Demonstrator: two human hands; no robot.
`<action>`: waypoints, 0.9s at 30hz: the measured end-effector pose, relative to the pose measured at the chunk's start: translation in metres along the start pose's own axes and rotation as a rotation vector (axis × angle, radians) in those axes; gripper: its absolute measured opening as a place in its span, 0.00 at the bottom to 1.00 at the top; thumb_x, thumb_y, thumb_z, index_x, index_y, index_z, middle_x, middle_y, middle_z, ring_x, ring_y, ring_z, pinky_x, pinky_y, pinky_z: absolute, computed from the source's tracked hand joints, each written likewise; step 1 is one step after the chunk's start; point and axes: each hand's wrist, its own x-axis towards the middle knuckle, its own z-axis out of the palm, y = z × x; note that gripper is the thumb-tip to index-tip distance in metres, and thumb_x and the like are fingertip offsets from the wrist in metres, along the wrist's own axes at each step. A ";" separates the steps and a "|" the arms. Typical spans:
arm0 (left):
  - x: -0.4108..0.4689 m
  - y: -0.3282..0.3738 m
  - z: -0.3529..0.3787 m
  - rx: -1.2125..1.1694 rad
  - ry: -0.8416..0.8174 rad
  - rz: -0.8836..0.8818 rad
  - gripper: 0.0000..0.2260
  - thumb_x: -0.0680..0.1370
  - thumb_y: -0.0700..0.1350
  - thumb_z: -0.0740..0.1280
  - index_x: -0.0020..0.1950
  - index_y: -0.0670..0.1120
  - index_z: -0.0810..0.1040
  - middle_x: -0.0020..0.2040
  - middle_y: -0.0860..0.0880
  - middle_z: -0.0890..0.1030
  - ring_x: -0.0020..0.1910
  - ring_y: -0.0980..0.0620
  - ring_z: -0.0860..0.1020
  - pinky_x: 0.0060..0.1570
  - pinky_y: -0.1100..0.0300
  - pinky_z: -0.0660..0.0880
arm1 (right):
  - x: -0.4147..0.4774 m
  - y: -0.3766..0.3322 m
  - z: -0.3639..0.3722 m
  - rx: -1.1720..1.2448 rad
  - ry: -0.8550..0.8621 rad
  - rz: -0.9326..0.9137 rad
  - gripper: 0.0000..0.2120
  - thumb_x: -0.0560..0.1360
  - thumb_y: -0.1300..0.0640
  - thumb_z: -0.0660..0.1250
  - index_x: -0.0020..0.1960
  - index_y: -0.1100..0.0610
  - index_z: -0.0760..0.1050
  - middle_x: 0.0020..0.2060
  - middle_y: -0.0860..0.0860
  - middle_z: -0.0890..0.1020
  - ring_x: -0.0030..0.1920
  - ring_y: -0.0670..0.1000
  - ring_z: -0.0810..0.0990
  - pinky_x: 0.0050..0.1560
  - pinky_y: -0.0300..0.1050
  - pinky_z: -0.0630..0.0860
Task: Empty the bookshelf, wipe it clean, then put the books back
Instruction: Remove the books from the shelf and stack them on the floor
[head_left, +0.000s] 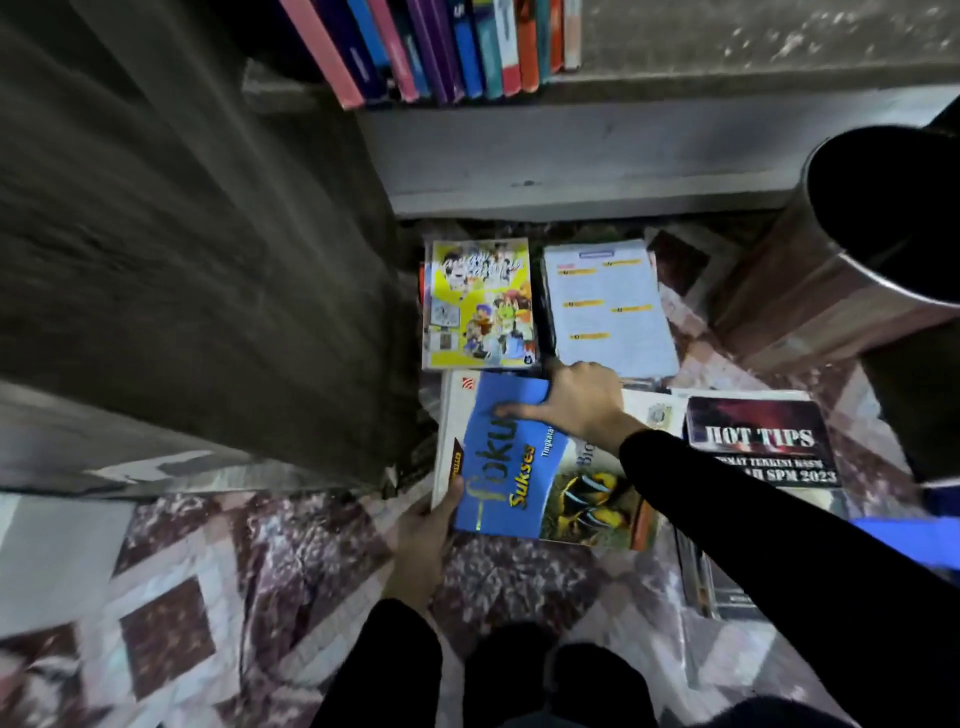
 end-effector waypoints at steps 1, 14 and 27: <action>0.001 -0.004 -0.002 0.144 0.073 0.028 0.18 0.75 0.47 0.70 0.53 0.32 0.79 0.44 0.41 0.82 0.36 0.49 0.79 0.29 0.68 0.74 | 0.005 -0.004 0.004 -0.018 -0.042 -0.023 0.44 0.62 0.21 0.56 0.55 0.59 0.74 0.26 0.49 0.69 0.28 0.51 0.71 0.28 0.43 0.65; 0.015 0.006 -0.011 0.849 0.253 0.308 0.15 0.73 0.52 0.71 0.52 0.42 0.83 0.45 0.41 0.84 0.45 0.42 0.81 0.43 0.53 0.77 | 0.034 -0.016 0.029 0.020 -0.423 -0.083 0.26 0.74 0.46 0.70 0.61 0.64 0.70 0.58 0.59 0.76 0.58 0.59 0.76 0.51 0.49 0.73; -0.054 0.077 0.010 1.134 0.035 0.394 0.19 0.77 0.52 0.66 0.60 0.40 0.74 0.55 0.43 0.78 0.55 0.42 0.77 0.51 0.55 0.74 | -0.030 -0.001 -0.038 0.068 -0.259 -0.033 0.23 0.77 0.51 0.64 0.69 0.59 0.66 0.64 0.59 0.70 0.62 0.61 0.73 0.58 0.51 0.73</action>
